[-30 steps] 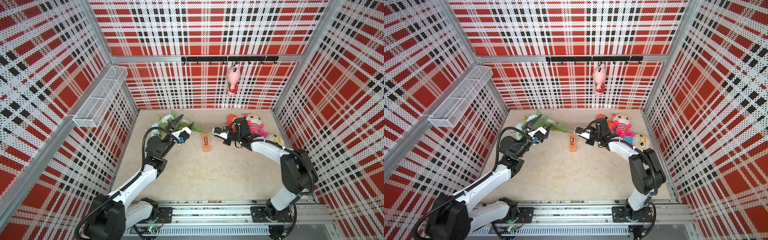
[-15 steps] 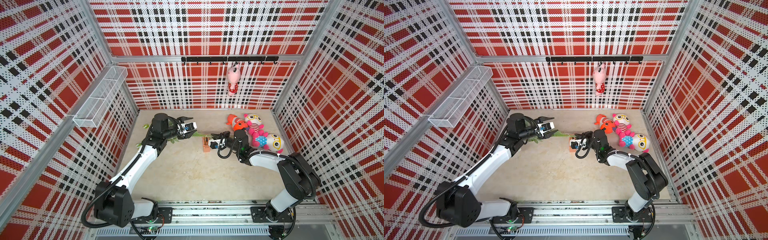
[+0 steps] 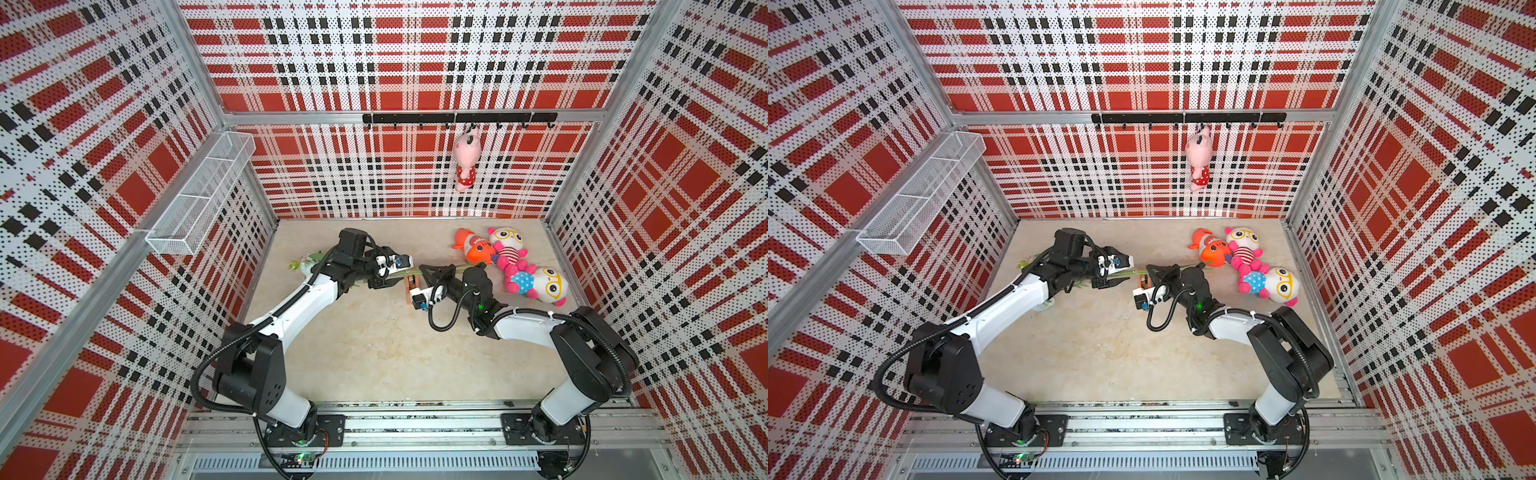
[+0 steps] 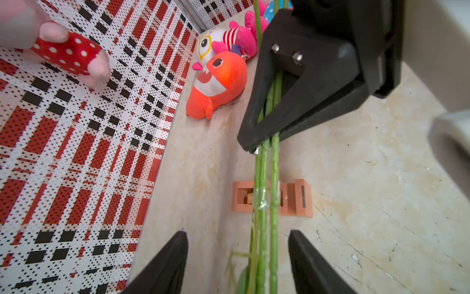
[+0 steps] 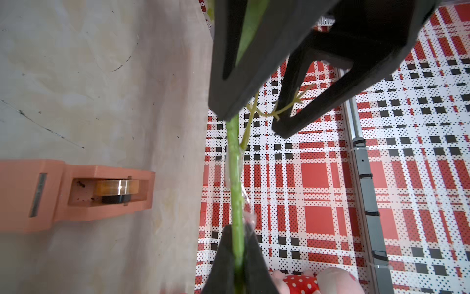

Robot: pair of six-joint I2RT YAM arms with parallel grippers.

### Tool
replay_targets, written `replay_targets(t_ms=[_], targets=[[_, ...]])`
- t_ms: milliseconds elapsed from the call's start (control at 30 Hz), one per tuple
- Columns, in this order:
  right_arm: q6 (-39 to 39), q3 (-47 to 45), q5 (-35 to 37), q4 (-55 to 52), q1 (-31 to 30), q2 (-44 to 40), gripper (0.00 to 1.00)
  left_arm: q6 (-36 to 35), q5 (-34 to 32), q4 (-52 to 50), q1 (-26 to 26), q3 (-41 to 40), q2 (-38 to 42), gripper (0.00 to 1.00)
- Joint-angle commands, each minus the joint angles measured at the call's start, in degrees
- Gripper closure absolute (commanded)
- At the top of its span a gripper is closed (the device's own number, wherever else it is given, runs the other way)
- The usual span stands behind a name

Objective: Wrap bouquets with tape
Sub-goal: Wrap the tape around the bouquet.

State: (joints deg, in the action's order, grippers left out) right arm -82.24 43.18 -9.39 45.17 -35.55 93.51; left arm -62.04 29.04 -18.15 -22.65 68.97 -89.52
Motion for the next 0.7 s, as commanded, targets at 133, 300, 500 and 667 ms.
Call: replay_targets(t_ms=[133,300,500,667], targets=[[-3.9,-0.2,0.8,9.3,-1.2,1.0,1.00,-5.1,-2.0,-10.2,-0.6,5.0,-5.0,0.56],[-6.1,0.2,1.5,8.3,-1.7,1.6,1.00,-5.2,-3.0,-11.0,-0.7,5.9,-5.4,0.74],[-1.1,-0.7,4.4,4.8,-2.1,0.5,0.83,-5.5,-2.7,-11.9,0.3,7.7,-4.5,1.00],[19.5,3.2,-1.3,-22.4,-1.8,-7.9,0.37,-4.9,-7.7,-9.5,-0.7,7.4,-2.6,1.00]])
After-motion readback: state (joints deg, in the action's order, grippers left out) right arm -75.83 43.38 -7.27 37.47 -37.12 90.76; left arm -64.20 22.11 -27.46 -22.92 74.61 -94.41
